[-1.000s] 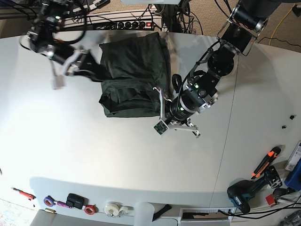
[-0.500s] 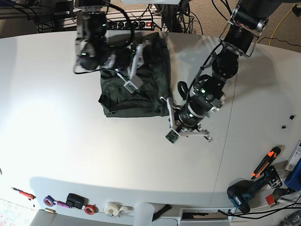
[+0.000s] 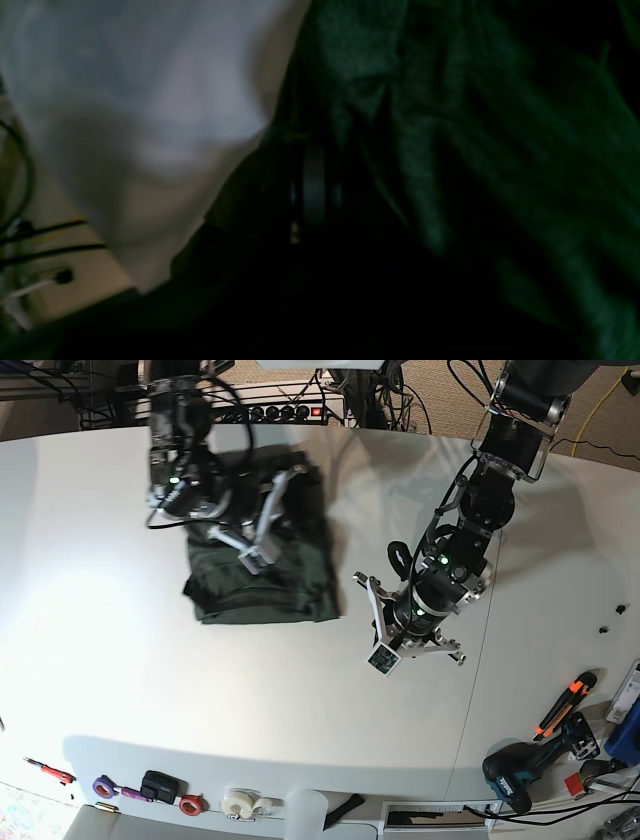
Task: Layout the t-shirt on the table in an organized manner, then fold the t-shirt properly
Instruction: 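Release the left gripper and grasp the folded shirt with the right gripper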
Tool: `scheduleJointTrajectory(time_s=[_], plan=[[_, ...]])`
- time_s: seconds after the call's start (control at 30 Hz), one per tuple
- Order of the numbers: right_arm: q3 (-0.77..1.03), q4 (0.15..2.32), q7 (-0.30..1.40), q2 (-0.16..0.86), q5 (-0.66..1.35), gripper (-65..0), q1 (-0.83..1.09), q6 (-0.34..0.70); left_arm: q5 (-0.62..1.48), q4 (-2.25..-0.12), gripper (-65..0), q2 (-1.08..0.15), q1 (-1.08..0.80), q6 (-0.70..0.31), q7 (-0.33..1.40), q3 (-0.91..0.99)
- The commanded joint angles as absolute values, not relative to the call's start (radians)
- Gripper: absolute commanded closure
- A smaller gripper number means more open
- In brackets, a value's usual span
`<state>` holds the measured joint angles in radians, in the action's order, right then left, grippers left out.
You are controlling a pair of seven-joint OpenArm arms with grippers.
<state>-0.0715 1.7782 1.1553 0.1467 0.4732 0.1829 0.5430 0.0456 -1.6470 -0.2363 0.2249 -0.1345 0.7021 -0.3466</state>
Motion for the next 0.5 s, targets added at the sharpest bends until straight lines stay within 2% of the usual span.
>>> scheduleJointTrajectory(time_s=[0.0, 0.27, 0.47], plan=[[-0.049, 1.770, 1.257, 0.191, 0.354, 0.0, 0.203, 0.516, 0.045, -1.663, 0.0, -0.236, 0.247, -0.130, 0.683, -0.342], [0.113, 1.770, 1.245, 0.379, 0.354, 0.0, 0.251, 0.518, 0.072, -1.663, 0.0, -0.236, 0.247, -0.131, 0.683, -0.342], [0.311, 1.770, 1.195, 0.426, 0.367, 0.0, 0.268, 0.515, 0.072, -1.663, 0.0, -0.236, 0.247, -0.131, 0.683, -0.342]])
